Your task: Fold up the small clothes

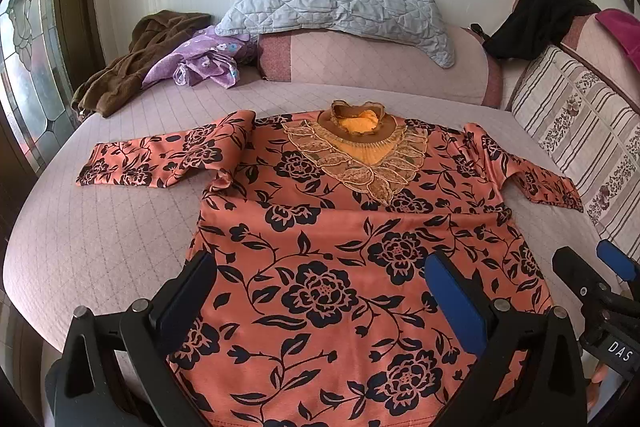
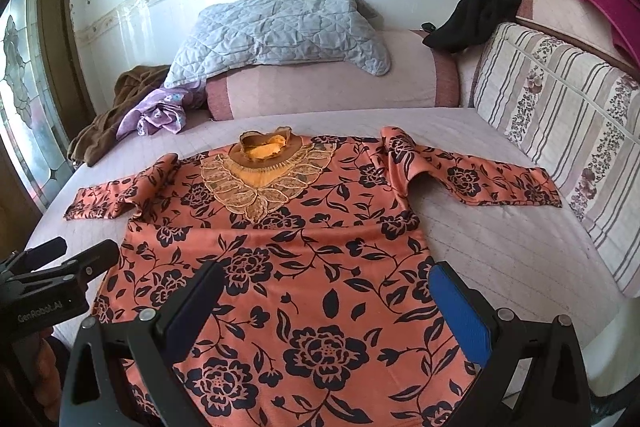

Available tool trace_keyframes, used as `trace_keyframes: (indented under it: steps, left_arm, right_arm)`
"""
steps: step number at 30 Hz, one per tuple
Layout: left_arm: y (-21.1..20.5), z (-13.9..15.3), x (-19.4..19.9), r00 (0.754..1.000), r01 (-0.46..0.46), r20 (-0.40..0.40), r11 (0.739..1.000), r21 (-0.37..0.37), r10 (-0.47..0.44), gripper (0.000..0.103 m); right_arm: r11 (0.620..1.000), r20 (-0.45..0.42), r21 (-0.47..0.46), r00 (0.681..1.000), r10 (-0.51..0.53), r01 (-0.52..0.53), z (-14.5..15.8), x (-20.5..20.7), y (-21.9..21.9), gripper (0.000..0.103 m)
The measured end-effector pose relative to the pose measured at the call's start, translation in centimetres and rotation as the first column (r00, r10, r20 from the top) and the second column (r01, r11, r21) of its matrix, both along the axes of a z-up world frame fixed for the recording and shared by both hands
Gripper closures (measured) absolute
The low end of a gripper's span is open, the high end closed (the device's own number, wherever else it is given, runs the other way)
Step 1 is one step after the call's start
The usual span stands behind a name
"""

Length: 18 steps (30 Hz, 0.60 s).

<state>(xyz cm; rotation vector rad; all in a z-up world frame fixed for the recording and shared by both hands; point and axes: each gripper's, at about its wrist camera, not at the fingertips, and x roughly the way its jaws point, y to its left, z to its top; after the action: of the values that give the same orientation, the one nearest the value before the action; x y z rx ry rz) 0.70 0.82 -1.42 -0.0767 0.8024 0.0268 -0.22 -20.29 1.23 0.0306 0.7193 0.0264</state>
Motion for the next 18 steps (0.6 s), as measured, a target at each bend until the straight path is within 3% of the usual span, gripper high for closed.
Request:
trace_keyframes:
  steps: [18]
  left_arm:
    - [0.19, -0.29, 0.73, 1.0, -0.003, -0.013, 1.0, 0.003, 0.003, 0.0]
  right_arm:
    - [1.0, 0.002, 0.008, 1.0, 0.004, -0.004, -0.04, 0.62, 0.06, 0.0]
